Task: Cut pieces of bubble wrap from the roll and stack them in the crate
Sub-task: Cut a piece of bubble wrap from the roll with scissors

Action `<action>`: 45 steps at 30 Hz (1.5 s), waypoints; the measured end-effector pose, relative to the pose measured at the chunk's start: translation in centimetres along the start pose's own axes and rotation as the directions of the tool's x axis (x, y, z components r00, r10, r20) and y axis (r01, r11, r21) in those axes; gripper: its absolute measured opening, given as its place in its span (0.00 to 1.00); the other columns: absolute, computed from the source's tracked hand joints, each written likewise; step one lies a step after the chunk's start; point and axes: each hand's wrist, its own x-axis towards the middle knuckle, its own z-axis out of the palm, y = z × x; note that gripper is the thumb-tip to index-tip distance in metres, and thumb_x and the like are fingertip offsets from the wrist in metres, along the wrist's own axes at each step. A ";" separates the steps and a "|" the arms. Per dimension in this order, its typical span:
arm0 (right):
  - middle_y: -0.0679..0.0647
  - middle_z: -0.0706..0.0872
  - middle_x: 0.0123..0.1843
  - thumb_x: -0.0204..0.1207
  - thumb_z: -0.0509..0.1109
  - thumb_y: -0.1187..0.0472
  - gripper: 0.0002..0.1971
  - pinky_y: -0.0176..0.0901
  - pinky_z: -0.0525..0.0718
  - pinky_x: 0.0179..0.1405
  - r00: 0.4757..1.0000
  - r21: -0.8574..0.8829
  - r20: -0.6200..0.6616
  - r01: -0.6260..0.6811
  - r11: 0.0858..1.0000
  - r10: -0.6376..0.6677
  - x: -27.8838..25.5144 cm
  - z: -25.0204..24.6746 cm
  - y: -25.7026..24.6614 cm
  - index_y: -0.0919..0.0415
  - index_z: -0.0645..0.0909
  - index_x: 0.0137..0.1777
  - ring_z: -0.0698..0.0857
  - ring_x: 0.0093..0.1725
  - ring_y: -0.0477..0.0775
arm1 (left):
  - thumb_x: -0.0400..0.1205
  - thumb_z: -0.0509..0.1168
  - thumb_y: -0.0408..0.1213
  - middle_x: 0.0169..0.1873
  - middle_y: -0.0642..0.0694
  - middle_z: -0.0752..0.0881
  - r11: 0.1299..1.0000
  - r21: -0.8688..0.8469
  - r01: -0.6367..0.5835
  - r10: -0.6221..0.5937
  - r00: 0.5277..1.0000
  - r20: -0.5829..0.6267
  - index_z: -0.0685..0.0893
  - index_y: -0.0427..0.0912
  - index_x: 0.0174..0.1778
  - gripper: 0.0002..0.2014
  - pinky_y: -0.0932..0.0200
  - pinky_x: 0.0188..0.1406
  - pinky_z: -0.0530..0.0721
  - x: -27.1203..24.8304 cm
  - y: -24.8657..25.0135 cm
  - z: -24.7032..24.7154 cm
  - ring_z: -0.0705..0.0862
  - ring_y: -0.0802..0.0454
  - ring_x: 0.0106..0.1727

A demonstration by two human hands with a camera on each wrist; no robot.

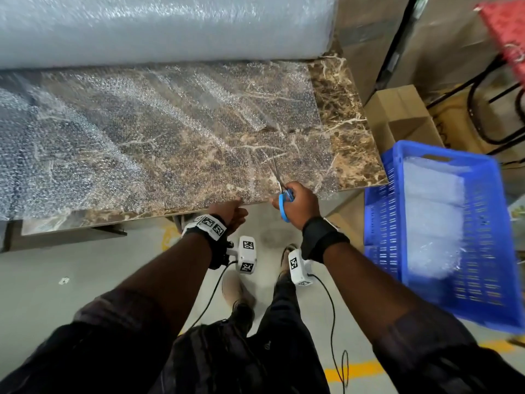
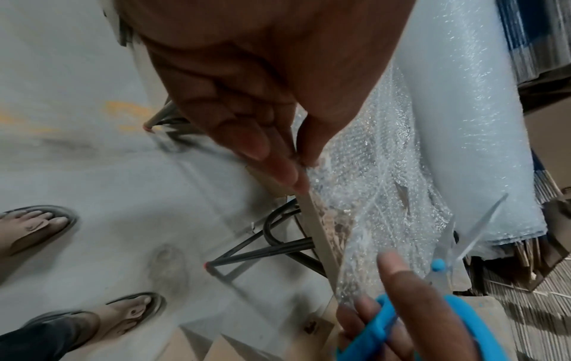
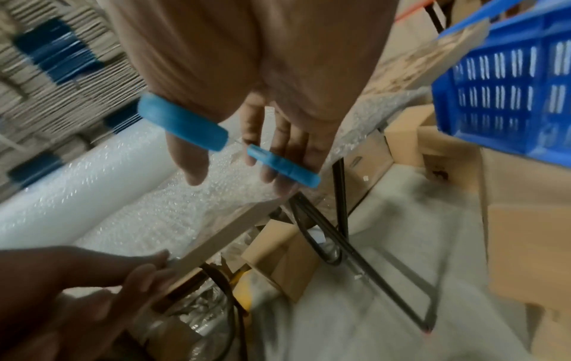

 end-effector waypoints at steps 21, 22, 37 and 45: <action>0.63 0.84 0.55 0.72 0.79 0.47 0.24 0.50 0.80 0.50 0.965 -0.183 -0.260 -0.090 0.979 0.040 1.1 -3.6 2.0 0.61 0.81 0.60 0.82 0.55 0.65 | 0.84 0.65 0.51 0.20 0.54 0.84 0.984 -0.170 0.054 -0.039 0.995 0.090 0.80 0.44 0.34 0.17 0.70 0.14 0.69 1.6 -0.5 0.6 0.78 0.61 0.16; 0.60 0.86 0.50 0.70 0.79 0.44 0.23 0.47 0.81 0.47 0.979 -0.130 -0.201 -0.058 0.990 0.031 0.9 -3.5 1.9 0.60 0.82 0.56 0.84 0.50 0.61 | 0.84 0.64 0.50 0.18 0.55 0.82 0.985 -0.167 0.049 -0.032 0.994 0.105 0.79 0.45 0.33 0.16 0.70 0.11 0.66 1.7 -0.4 0.6 0.76 0.62 0.15; 0.62 0.82 0.40 0.66 0.77 0.38 0.29 0.52 0.86 0.44 0.686 0.303 0.716 -0.468 0.830 0.125 -6.4 1.1 1.5 0.65 0.80 0.49 0.84 0.38 0.59 | 0.81 0.65 0.56 0.16 0.56 0.73 0.998 -0.051 0.043 -0.039 0.997 0.071 0.80 0.49 0.27 0.20 0.70 0.15 0.59 1.7 -1.9 -0.8 0.67 0.59 0.15; 0.64 0.80 0.37 0.65 0.79 0.39 0.31 0.46 0.84 0.34 0.728 0.397 0.675 -0.495 0.773 0.120 -6.0 2.2 1.0 0.67 0.77 0.50 0.82 0.33 0.59 | 0.84 0.64 0.47 0.17 0.58 0.73 0.995 -0.041 0.087 -0.079 0.985 0.155 0.78 0.51 0.29 0.16 0.76 0.14 0.59 2.9 -0.5 -1.4 0.65 0.64 0.13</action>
